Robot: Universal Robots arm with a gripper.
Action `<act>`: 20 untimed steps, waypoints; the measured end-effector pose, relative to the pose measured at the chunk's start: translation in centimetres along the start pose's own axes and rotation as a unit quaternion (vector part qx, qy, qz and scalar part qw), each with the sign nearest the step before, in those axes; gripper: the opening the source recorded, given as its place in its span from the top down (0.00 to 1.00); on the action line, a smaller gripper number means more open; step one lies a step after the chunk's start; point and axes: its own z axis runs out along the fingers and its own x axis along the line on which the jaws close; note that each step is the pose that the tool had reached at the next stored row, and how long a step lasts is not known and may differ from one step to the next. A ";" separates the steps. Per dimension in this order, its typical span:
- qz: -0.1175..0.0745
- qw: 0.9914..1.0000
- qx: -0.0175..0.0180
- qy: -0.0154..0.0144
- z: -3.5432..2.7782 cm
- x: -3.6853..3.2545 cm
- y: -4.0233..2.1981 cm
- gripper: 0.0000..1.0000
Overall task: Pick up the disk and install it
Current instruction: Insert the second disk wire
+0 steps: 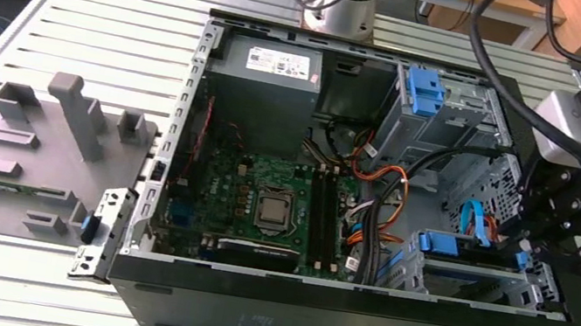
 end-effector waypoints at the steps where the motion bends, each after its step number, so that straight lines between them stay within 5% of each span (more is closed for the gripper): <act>1: 0.000 1.000 0.000 0.000 -0.16 -0.01 0.00 0.76; 5: 0.000 1.000 0.000 0.000 -0.64 -0.03 0.00 0.76; 15: 0.000 1.000 0.000 -0.001 -0.70 -0.03 0.00 0.76; 20: 0.000 1.000 0.000 0.000 -1.40 -0.06 0.00 0.76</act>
